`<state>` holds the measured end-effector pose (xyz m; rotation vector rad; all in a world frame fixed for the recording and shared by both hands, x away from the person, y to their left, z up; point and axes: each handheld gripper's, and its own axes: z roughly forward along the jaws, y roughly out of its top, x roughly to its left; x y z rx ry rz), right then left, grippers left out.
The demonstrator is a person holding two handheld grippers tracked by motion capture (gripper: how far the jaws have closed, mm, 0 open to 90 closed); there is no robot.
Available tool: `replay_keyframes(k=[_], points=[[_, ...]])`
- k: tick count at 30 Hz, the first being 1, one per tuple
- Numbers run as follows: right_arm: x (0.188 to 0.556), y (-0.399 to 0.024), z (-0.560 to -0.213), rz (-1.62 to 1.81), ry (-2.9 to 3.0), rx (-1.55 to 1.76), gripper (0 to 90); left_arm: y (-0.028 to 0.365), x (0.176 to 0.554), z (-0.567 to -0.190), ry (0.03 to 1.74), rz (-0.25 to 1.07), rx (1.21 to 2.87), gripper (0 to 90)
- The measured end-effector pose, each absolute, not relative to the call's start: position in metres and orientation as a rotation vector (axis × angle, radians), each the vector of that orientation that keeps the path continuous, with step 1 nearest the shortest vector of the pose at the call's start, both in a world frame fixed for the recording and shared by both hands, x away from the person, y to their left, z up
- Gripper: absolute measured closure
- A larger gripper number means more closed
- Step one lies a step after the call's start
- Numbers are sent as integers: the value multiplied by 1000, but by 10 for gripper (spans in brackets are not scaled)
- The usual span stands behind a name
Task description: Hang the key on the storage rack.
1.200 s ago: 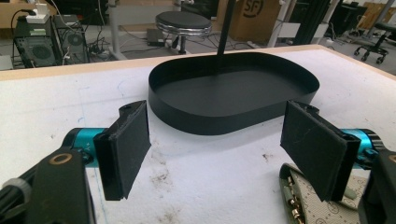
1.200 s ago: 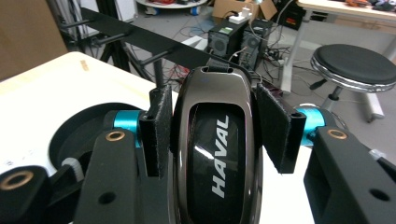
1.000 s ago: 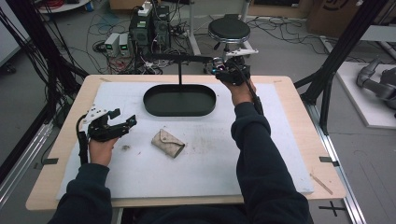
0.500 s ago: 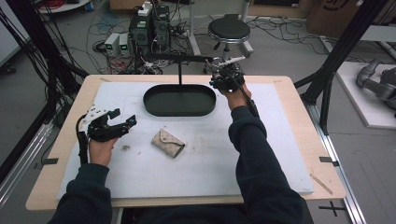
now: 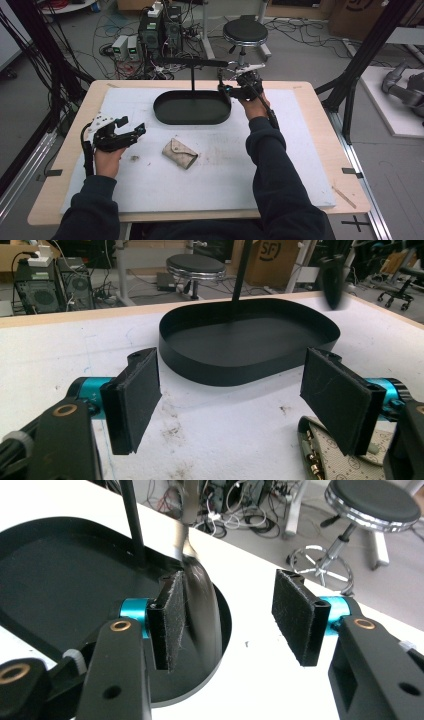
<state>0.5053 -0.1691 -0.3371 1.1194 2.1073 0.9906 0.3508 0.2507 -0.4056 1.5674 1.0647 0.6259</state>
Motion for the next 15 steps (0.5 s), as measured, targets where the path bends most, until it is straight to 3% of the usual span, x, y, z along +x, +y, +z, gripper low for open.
replay_keyframes(k=[5, 9, 13, 15], points=[[497, -180, -328, 1011, 2102, 1079, 477, 250, 350, -405, 1060, 626, 1567, 237], [484, -198, -329, 1043, 2125, 994, 383, 251, 350, -405, 1064, 629, 1560, 237], [470, -222, -333, 1040, 2143, 1017, 233, 250, 350, -405, 1058, 626, 1564, 237], [459, -235, -336, 1092, 2119, 988, 207, 249, 350, -405, 1045, 625, 1567, 237]])
